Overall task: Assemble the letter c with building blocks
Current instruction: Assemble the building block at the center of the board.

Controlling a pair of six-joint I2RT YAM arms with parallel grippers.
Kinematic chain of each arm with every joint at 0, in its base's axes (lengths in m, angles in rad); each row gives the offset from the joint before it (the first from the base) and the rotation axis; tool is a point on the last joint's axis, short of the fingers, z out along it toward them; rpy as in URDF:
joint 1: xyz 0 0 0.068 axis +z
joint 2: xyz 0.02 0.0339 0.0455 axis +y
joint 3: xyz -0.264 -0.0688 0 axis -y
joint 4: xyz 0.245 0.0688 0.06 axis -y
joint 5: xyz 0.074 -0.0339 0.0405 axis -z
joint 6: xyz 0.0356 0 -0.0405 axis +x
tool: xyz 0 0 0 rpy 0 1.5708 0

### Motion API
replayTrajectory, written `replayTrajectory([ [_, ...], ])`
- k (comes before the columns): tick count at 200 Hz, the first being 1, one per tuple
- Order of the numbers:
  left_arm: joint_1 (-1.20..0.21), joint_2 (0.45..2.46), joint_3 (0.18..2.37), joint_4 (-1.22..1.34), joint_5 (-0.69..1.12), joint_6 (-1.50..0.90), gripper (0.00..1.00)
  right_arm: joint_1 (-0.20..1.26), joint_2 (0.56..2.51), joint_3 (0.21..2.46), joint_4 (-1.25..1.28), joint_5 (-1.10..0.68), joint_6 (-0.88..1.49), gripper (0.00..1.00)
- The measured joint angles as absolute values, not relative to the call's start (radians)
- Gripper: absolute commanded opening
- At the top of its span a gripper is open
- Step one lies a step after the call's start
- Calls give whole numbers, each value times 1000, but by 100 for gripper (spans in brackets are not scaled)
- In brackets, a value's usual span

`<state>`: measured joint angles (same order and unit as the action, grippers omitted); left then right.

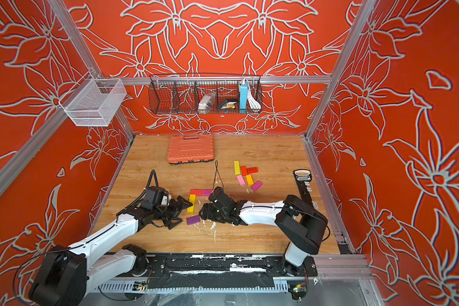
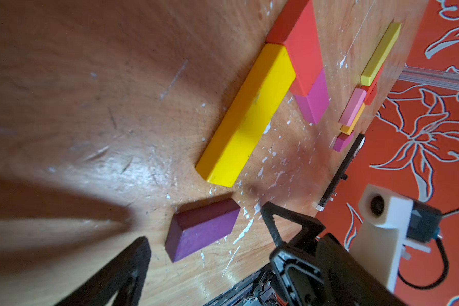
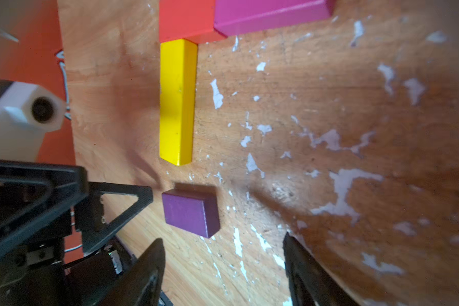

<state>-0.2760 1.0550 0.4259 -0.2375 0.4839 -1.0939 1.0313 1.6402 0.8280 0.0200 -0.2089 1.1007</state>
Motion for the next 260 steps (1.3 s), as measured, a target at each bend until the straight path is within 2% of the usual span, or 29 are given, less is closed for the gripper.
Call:
replayTrajectory([
  [29,-254,1059,484,-286,464,-1048,99,1069,1641,943,-166,-133,1015,77],
  [64,-123,1086,530,-317,494,-983,99,1148,1664,1069,-369,-20,893,85],
  [104,54,1135,570,-364,563,-911,98,1247,1755,1205,-534,87,757,88],
  [132,126,1175,603,-373,608,-871,99,1283,1816,1243,-602,111,698,89],
  [260,198,1215,605,-372,684,-838,98,1281,1983,1401,-685,157,642,88],
])
